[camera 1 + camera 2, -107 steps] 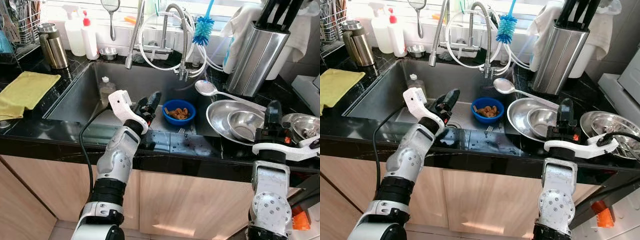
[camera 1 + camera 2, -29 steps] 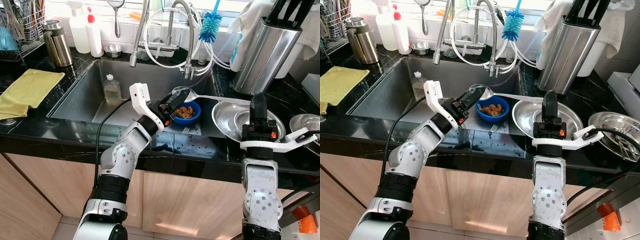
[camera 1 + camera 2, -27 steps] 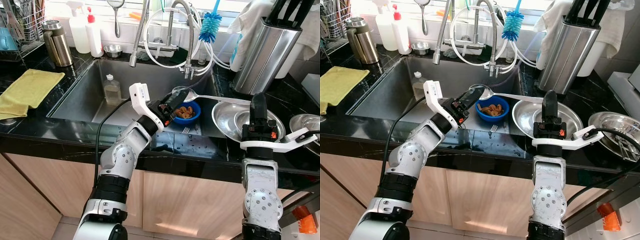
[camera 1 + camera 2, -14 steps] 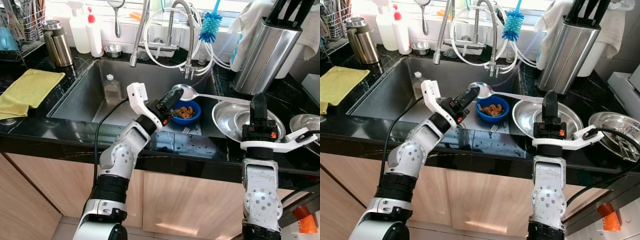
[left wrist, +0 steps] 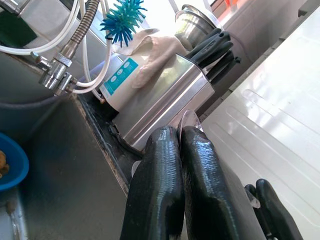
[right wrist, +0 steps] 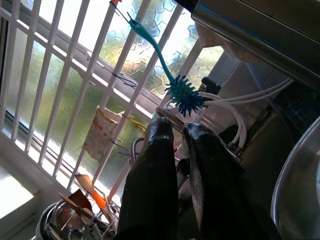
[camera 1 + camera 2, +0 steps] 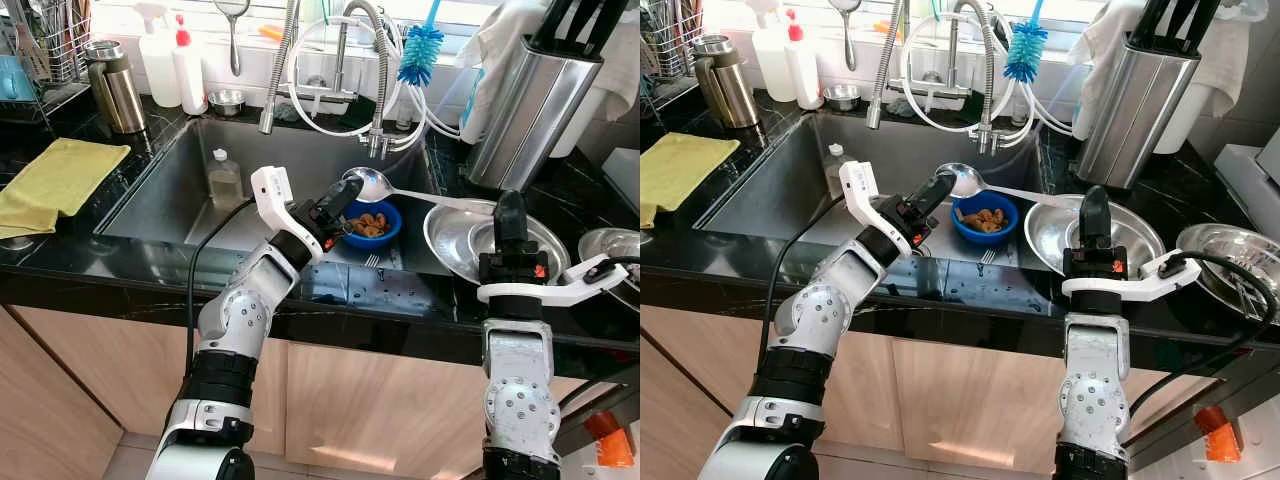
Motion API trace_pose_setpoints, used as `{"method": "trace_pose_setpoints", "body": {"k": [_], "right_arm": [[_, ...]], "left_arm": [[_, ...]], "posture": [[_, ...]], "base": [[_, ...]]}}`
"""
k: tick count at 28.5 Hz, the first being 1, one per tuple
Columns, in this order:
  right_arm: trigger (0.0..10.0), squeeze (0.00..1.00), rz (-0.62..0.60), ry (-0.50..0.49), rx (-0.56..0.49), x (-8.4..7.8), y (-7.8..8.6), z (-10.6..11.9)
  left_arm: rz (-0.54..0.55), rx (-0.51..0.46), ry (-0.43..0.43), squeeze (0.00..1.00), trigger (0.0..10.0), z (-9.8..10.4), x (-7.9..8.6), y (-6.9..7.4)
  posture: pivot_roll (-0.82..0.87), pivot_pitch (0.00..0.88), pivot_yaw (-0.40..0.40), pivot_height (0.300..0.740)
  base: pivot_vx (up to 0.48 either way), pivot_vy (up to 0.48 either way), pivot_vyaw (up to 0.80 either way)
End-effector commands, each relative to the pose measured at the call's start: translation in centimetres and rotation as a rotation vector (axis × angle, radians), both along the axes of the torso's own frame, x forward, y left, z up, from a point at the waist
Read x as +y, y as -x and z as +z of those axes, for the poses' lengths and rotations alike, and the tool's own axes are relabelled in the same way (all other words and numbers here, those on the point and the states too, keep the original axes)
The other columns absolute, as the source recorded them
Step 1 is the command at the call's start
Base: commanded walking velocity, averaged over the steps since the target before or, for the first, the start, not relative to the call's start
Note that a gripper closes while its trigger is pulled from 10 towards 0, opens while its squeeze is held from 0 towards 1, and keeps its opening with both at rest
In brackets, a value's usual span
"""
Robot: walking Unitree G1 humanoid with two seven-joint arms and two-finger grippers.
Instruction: Kitchen organization
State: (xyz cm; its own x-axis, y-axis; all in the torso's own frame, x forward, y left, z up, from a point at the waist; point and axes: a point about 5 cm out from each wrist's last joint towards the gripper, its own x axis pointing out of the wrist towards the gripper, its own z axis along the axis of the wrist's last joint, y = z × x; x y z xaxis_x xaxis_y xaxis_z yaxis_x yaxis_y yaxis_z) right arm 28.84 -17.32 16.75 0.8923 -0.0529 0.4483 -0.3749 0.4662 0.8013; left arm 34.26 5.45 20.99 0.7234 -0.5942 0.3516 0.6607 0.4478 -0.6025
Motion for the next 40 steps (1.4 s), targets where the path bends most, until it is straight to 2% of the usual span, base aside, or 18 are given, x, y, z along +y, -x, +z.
{"method": "trace_pose_setpoints", "body": {"k": [1,6,7,8,9,10,18,22,23,24,25,26,27,31,32,34,36,40], "right_arm": [[10.0,1.00,0.085,-0.065,0.090,3.4,1.0,-2.4],[10.0,1.00,0.084,-0.052,0.098,3.4,1.0,-2.4],[10.0,0.91,0.083,-0.048,0.102,3.4,1.0,-2.5],[10.0,0.91,0.081,-0.046,0.104,3.4,1.0,-2.5],[10.0,0.07,0.078,-0.047,0.107,3.4,0.9,-2.5],[10.0,0.00,0.075,-0.047,0.109,3.4,0.9,-2.5],[10.0,0.00,0.069,-0.024,0.126,3.5,0.9,-2.7],[10.0,0.00,0.072,-0.017,0.130,3.6,0.8,-2.8],[10.0,0.00,0.073,-0.014,0.129,3.7,0.8,-2.8],[10.0,0.00,0.073,-0.012,0.128,3.7,0.8,-2.7],[10.0,0.00,0.074,-0.008,0.128,3.7,0.8,-2.7],[10.0,0.00,0.074,-0.006,0.128,3.7,0.8,-2.7],[10.0,0.00,0.075,0.005,0.128,3.8,0.8,-2.7],[10.0,0.00,0.077,0.030,0.132,3.9,0.8,-2.7],[10.0,0.00,0.078,0.037,0.132,3.9,0.7,-2.8],[10.0,0.00,0.078,0.037,0.132,4.0,0.7,-2.8],[10.0,0.00,0.077,0.037,0.132,4.0,0.7,-2.8],[10.0,0.00,0.081,0.061,0.126,4.2,0.8,-2.6]], "left_arm": [[-0.015,0.021,0.023,0.00,0.0,0.1,-0.9,0.2],[-0.005,0.062,0.076,0.00,0.0,0.2,-0.6,-0.2],[0.002,0.078,0.101,0.00,0.0,0.2,-0.4,-0.3],[0.007,0.090,0.118,0.00,0.0,0.3,-0.3,-0.4],[0.020,0.105,0.141,0.00,0.0,0.3,-0.2,-0.6],[0.030,0.113,0.153,0.00,0.0,0.3,-0.1,-0.7],[0.159,0.201,0.295,0.00,0.0,0.6,1.9,-1.9],[0.229,0.203,0.297,0.00,0.0,0.6,2.8,-2.4],[0.255,0.188,0.277,0.00,1.9,0.7,3.0,-2.5],[0.293,0.170,0.247,0.00,4.6,0.8,3.3,-2.6],[0.334,0.156,0.220,0.00,9.8,0.9,3.6,-2.8],[0.361,0.148,0.203,0.00,9.8,1.0,3.8,-2.9],[0.451,0.111,0.133,0.00,10.0,1.2,4.6,-3.2],[0.586,0.036,-0.021,0.00,10.0,1.8,6.0,-3.8],[0.628,-0.025,-0.115,0.00,10.0,2.2,6.5,-4.0],[0.651,-0.071,-0.192,0.00,10.0,2.3,6.7,-4.1],[0.659,-0.078,-0.193,0.00,10.0,2.3,6.6,-4.2],[0.582,-0.324,-0.591,0.00,10.0,1.7,7.1,-4.3]], "posture": [[0.09,0.000,-0.093,0.740],[0.09,0.000,-0.094,0.740],[0.09,0.000,-0.095,0.740],[0.09,0.000,-0.095,0.740],[0.09,0.000,-0.095,0.740],[0.09,0.000,-0.095,0.740],[0.09,0.000,-0.095,0.740],[0.09,0.000,-0.094,0.740],[0.09,0.000,-0.093,0.740],[0.09,0.000,-0.093,0.740],[0.09,0.000,-0.093,0.740],[0.09,0.000,-0.093,0.740],[0.09,0.000,-0.091,0.740],[0.09,0.000,-0.088,0.740],[0.09,0.000,-0.087,0.740],[0.09,0.000,-0.087,0.740],[0.09,0.000,-0.087,0.740],[0.09,0.000,-0.079,0.740]], "base": [[0.000,0.000,0.00],[0.000,0.000,0.00],[0.000,0.000,0.00],[0.000,0.000,0.00],[0.000,0.000,0.00],[0.000,0.000,0.00],[0.000,0.000,0.00],[0.000,0.000,0.00],[0.000,0.000,0.00],[0.000,0.000,0.00],[0.000,0.000,0.00],[0.000,0.000,0.00],[0.000,0.000,0.00],[0.000,0.000,0.00],[0.000,0.000,0.00],[0.000,0.000,0.00],[0.000,0.000,0.00],[0.000,0.000,0.00]]}}
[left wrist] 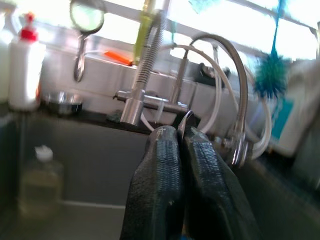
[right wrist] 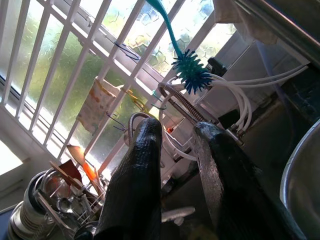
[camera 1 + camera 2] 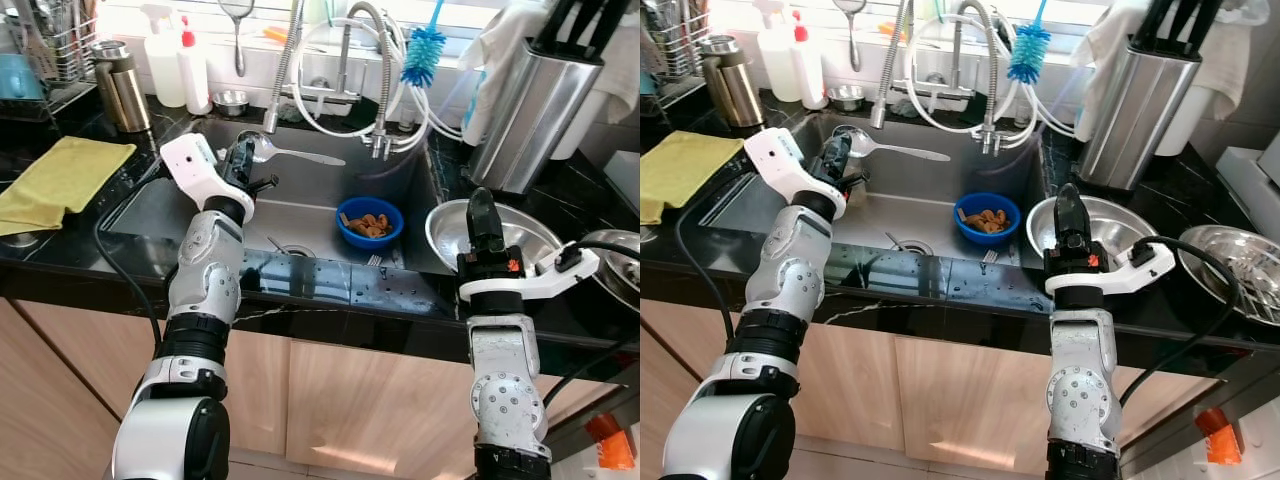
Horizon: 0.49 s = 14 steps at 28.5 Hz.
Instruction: Kitchen organization
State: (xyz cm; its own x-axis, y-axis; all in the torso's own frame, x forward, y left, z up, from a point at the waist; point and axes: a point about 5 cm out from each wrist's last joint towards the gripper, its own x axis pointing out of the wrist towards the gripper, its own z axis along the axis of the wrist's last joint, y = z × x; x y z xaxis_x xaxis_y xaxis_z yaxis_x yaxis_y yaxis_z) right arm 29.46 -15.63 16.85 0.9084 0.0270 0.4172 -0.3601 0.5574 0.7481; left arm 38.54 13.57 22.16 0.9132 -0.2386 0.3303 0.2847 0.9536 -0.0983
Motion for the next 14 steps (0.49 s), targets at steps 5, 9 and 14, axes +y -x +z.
{"method": "trace_pose_setpoints", "body": {"k": [5,9,14], "right_arm": [[10.0,0.00,0.047,-0.051,0.098,2.6,1.5,-2.9],[10.0,0.00,0.047,-0.042,0.099,2.7,1.5,-2.9],[10.0,0.00,0.051,-0.012,0.096,2.9,1.5,-2.9]], "left_arm": [[-0.034,-0.070,-0.348,0.00,10.0,-0.6,-0.5,-0.1],[0.008,-0.075,-0.482,0.00,10.0,-1.1,-0.5,-0.4],[0.072,-0.002,-0.538,0.00,10.0,-1.9,0.1,-0.9]], "posture": [[0.09,0.000,-0.073,0.740],[0.08,0.000,-0.069,0.740],[0.07,0.000,-0.063,0.740]], "base": [[0.000,0.000,0.00],[0.000,0.000,0.00],[0.000,0.000,0.00]]}}
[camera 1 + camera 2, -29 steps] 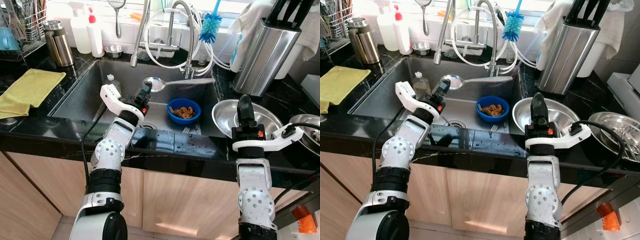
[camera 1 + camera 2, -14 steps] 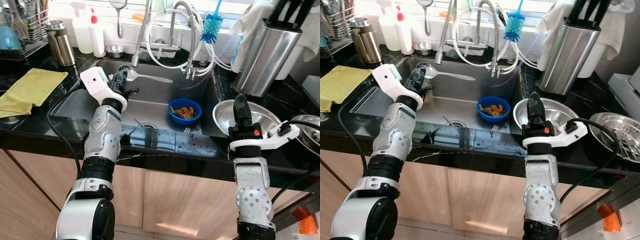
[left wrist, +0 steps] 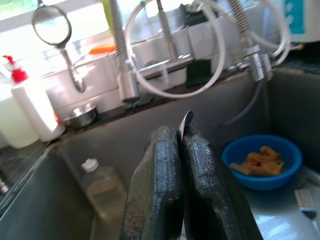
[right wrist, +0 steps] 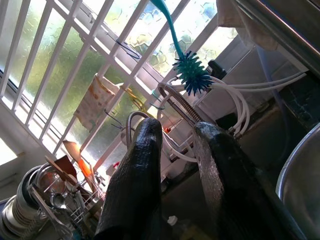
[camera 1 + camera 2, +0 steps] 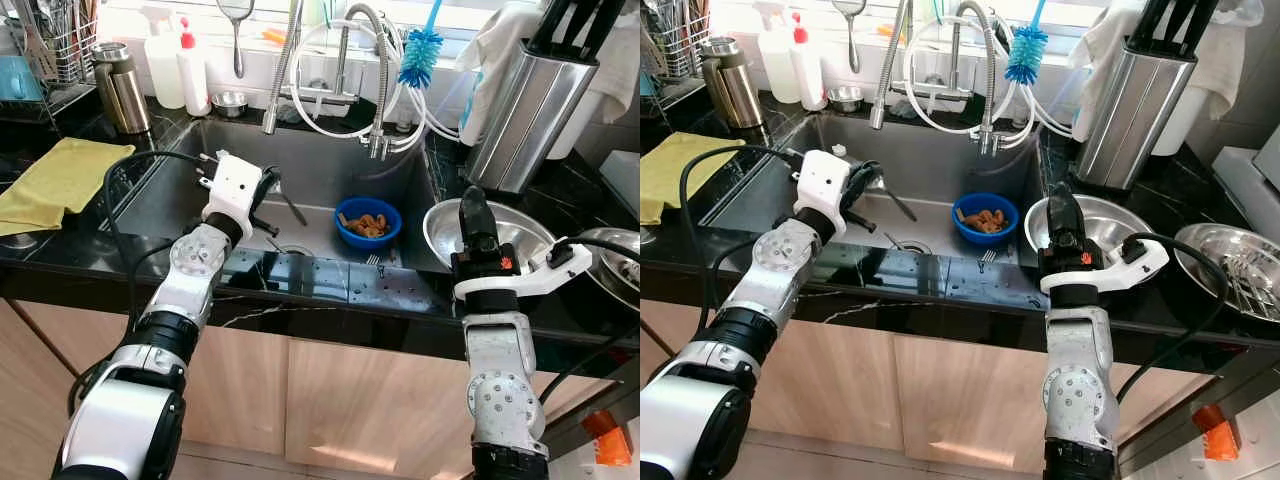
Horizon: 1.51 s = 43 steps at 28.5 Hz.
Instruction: Kitchen organization
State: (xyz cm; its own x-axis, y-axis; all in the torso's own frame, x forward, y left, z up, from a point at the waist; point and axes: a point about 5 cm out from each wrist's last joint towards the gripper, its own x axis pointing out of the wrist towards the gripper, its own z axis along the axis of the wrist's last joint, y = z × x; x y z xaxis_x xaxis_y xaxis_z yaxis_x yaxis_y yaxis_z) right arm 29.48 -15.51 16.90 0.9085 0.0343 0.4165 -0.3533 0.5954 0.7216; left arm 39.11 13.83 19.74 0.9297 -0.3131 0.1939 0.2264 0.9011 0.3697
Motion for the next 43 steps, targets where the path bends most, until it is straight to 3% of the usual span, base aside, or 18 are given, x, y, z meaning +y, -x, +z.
{"method": "trace_pose_setpoints", "body": {"k": [1,5,8,18,22,25,35,37,41,42,43], "right_arm": [[10.0,0.00,0.062,-0.058,0.098,2.8,1.6,-2.9],[10.0,0.00,0.059,-0.056,0.100,2.7,1.6,-3.0],[10.0,0.00,0.056,-0.050,0.103,2.8,1.6,-3.1],[10.0,0.00,0.067,-0.031,0.105,3.3,1.7,-3.2],[10.0,0.00,0.068,-0.025,0.107,3.3,1.7,-3.3],[10.0,0.00,0.070,-0.014,0.113,3.4,1.6,-3.4],[10.0,0.00,0.064,0.002,0.126,3.4,1.7,-3.6],[10.0,0.00,0.061,-0.011,0.128,3.4,1.7,-3.6],[10.0,0.00,0.059,-0.018,0.128,3.4,1.7,-3.6],[10.0,0.00,0.060,-0.007,0.128,3.3,1.6,-3.6],[10.0,0.00,0.060,-0.001,0.128,3.3,1.6,-3.6]], "left_arm": [[0.017,0.005,-0.053,0.00,10.0,0.4,-0.1,-0.4],[0.037,0.032,-0.068,0.00,10.0,0.2,0.2,-0.7],[0.075,0.106,0.014,0.00,10.0,0.0,0.5,-1.2],[0.099,0.189,0.065,0.00,10.0,-0.7,0.7,-1.4],[0.121,0.206,0.036,0.00,10.0,-1.0,0.9,-1.5],[0.140,0.221,-0.036,0.00,10.0,-1.5,1.0,-1.4],[0.133,0.266,-0.013,0.00,10.0,-2.2,0.7,-1.3],[0.143,0.271,-0.003,0.17,10.0,-2.3,0.8,-1.3],[0.147,0.275,0.000,0.17,10.0,-2.4,0.8,-1.3],[0.145,0.276,0.002,0.81,10.0,-2.4,0.8,-1.3],[0.145,0.276,0.003,0.81,10.0,-2.4,0.8,-1.3]], "posture": [[0.07,0.000,-0.061,0.740],[0.07,0.000,-0.058,0.740],[0.07,0.000,-0.053,0.740],[0.07,0.000,-0.049,0.740],[0.07,0.000,-0.049,0.740],[0.07,0.000,-0.047,0.740],[0.08,0.000,-0.050,0.740],[0.08,0.000,-0.052,0.740],[0.08,0.000,-0.052,0.740],[0.08,0.000,-0.053,0.740],[0.08,0.000,-0.053,0.740]], "base": [[0.000,0.000,0.00],[0.000,0.000,0.00],[0.000,0.000,0.00],[0.000,0.000,0.00],[0.000,0.000,0.00],[0.000,0.000,0.00],[0.000,0.000,0.00],[0.000,0.000,0.00],[0.000,0.000,0.00],[0.000,0.000,0.00],[0.000,0.000,0.00]]}}
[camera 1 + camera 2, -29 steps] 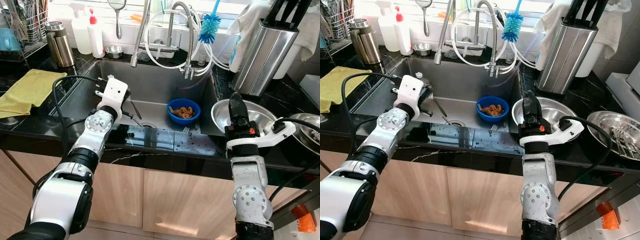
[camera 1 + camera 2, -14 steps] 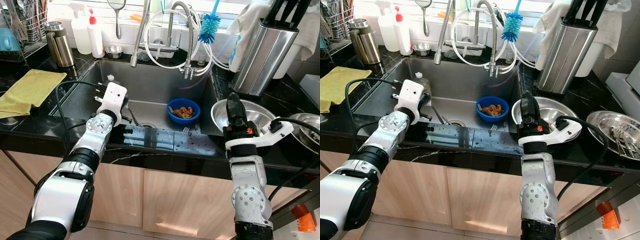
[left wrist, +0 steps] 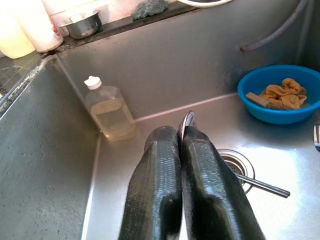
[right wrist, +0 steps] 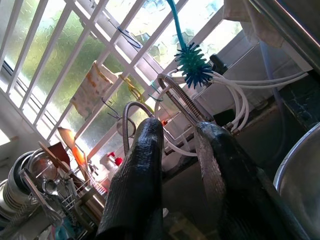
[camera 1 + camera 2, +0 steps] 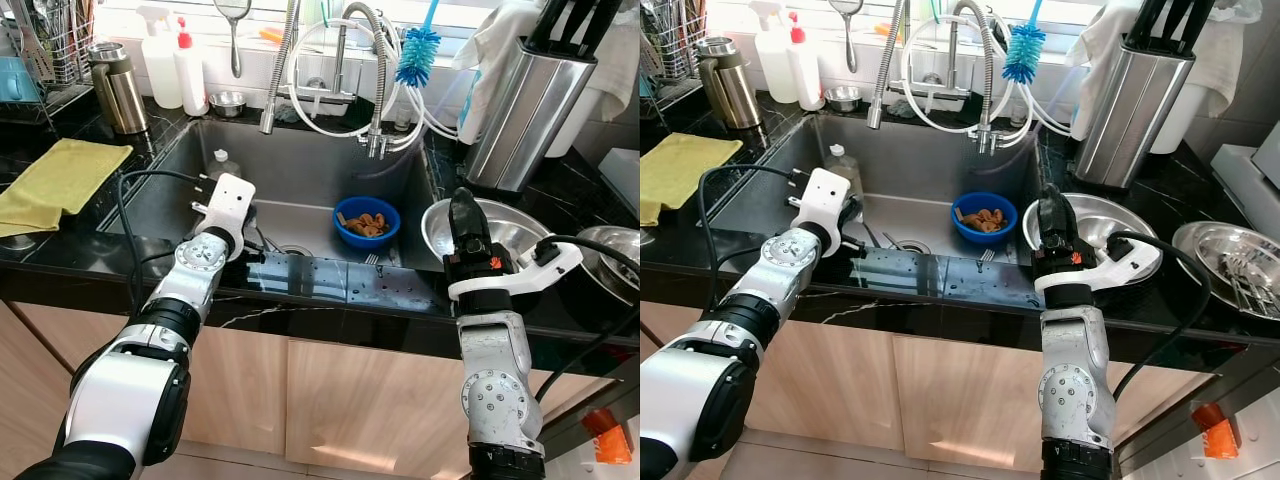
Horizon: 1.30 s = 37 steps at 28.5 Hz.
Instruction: Kitchen organization
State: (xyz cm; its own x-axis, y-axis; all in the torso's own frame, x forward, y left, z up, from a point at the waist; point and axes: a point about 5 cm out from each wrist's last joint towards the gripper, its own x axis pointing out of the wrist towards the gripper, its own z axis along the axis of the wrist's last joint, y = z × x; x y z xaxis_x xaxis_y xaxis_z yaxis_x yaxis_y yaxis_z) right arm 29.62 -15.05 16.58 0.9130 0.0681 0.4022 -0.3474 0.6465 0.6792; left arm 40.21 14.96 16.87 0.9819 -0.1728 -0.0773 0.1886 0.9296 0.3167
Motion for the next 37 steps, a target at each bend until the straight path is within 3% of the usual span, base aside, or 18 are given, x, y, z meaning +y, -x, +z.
{"method": "trace_pose_setpoints", "body": {"k": [1,3,6,19,20,25,29,34,35,37], "right_arm": [[10.0,0.00,0.052,-0.069,0.119,2.8,1.8,-3.2],[10.0,0.00,0.054,-0.068,0.120,2.9,1.8,-3.2],[10.0,0.00,0.056,-0.064,0.121,3.0,1.7,-3.3],[10.0,0.00,0.056,-0.059,0.125,3.0,1.7,-3.3],[10.0,0.00,0.054,-0.058,0.126,3.0,1.7,-3.3],[10.0,0.00,0.029,-0.044,0.135,2.7,1.8,-3.3],[10.0,0.00,-0.062,0.044,0.142,1.5,1.7,-2.6],[10.0,0.00,-0.361,0.271,0.184,-3.9,2.6,-0.4],[10.0,0.00,-0.361,0.271,0.184,-3.9,2.6,-0.4],[10.0,0.00,-0.427,0.346,0.219,-5.5,2.9,0.1]], "left_arm": [[0.001,-0.004,0.010,0.81,10.0,0.5,-0.3,-0.2],[0.002,-0.004,0.013,0.82,10.0,0.5,-0.3,-0.2],[0.003,-0.005,0.018,1.00,10.0,0.6,-0.3,-0.2],[0.012,-0.017,0.100,1.00,10.0,1.2,-0.4,-0.4],[0.016,-0.030,0.126,0.00,10.0,1.4,-0.4,-0.4],[-0.002,-0.072,0.155,0.00,10.0,2.0,-0.7,-0.4],[-0.035,-0.109,0.173,0.00,10.0,2.4,-1.1,-0.3],[-0.117,-0.167,0.164,0.00,10.0,2.3,-1.5,0.4],[-0.117,-0.167,0.164,0.00,10.0,2.3,-1.5,0.4],[-0.117,-0.163,0.164,0.00,10.0,2.0,-1.5,0.5]], "posture": [[0.08,0.000,-0.054,0.740],[0.08,0.000,-0.056,0.740],[0.08,0.000,-0.058,0.740],[0.08,0.000,-0.059,0.740],[0.08,0.000,-0.059,0.740],[0.08,0.000,-0.060,0.740],[0.07,0.000,-0.062,0.740],[0.06,0.000,-0.065,0.740],[0.06,0.000,-0.065,0.740],[0.06,0.000,-0.066,0.740]], "base": [[0.000,0.000,0.00],[0.000,0.000,0.00],[0.000,0.000,0.00],[0.000,0.000,0.00],[0.000,0.000,0.00],[0.000,0.000,0.00],[0.000,0.000,0.00],[0.000,0.000,0.00],[0.000,0.000,0.00],[0.000,0.000,0.00]]}}
